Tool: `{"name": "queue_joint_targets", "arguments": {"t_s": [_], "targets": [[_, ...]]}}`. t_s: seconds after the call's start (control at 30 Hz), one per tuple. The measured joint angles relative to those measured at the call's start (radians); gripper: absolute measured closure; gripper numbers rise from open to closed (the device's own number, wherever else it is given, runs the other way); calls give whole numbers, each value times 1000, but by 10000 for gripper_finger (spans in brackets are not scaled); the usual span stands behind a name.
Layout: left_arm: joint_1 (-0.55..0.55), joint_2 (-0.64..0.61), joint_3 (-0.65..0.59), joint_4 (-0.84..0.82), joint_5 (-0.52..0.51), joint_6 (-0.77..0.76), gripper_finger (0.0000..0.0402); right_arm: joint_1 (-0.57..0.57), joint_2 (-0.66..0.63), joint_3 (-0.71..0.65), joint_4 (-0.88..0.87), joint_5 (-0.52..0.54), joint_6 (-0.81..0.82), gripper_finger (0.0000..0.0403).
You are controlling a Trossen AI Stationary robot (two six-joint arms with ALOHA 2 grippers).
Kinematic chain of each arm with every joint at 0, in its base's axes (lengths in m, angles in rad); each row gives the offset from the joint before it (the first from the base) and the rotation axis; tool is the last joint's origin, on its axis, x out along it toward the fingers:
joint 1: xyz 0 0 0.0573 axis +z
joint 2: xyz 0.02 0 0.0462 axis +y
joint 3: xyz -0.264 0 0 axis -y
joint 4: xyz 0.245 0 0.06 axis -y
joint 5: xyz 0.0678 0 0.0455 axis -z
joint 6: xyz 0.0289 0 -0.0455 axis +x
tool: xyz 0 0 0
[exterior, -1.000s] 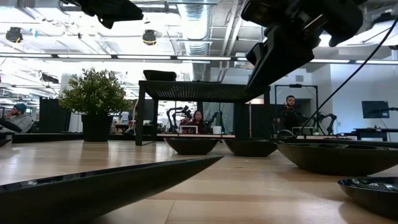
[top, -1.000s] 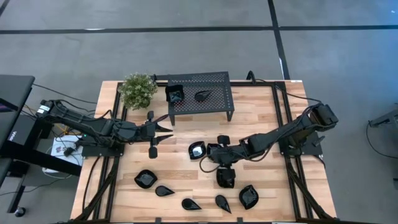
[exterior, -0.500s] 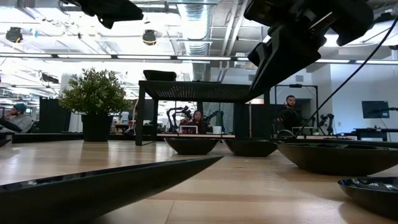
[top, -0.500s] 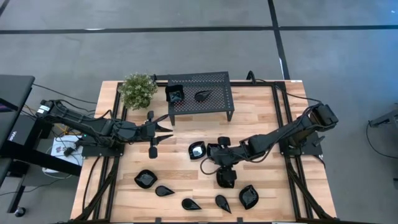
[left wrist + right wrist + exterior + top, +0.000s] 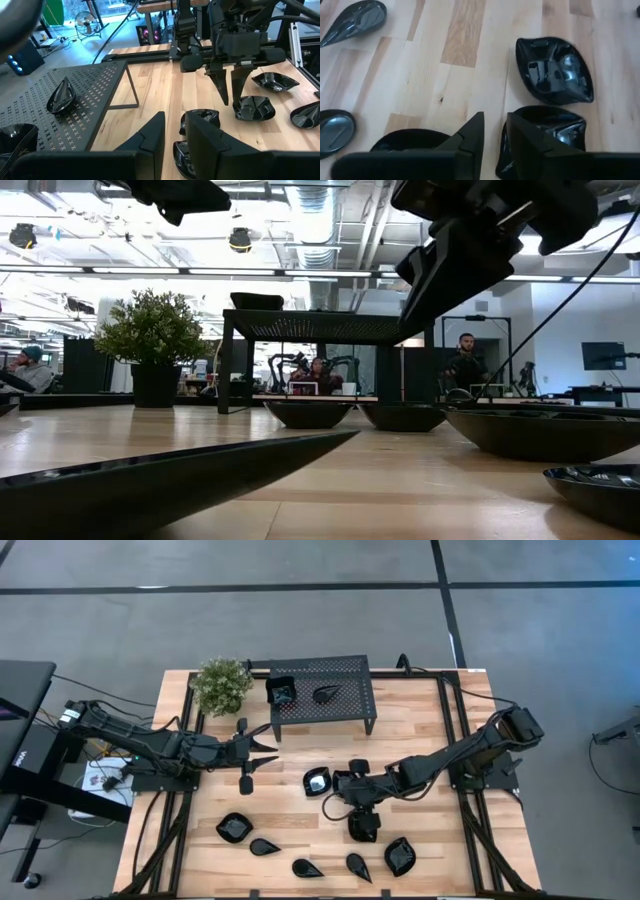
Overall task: Pick & Place Mini shaped plates
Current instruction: Stack the drop shaped plate on top of the drop shaped plates on the shelf
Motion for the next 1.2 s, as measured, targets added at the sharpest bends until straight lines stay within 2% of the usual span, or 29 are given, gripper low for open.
{"name": "queue_joint_targets", "arguments": {"t_s": [0.17, 0.4, 0.6, 0.83, 0.93, 1.2], "targets": [[0, 0, 0, 6, 0, 0, 325, 8, 0, 0, 1, -47, 1, 287], [0, 0, 0, 7, 0, 0, 325, -4, 0, 0, 3, -39, -14, 230], [0, 0, 0, 7, 0, 0, 325, -9, 0, 0, 2, -39, -16, 201], [0, 0, 0, 14, 0, 0, 325, -8, 0, 0, 34, -40, 16, 193], [0, 0, 0, 14, 0, 0, 325, -8, 0, 0, 65, -40, 79, 198], [0, 0, 0, 32, 0, 4, 325, 2, 0, 0, 92, -40, 86, 216]]}}
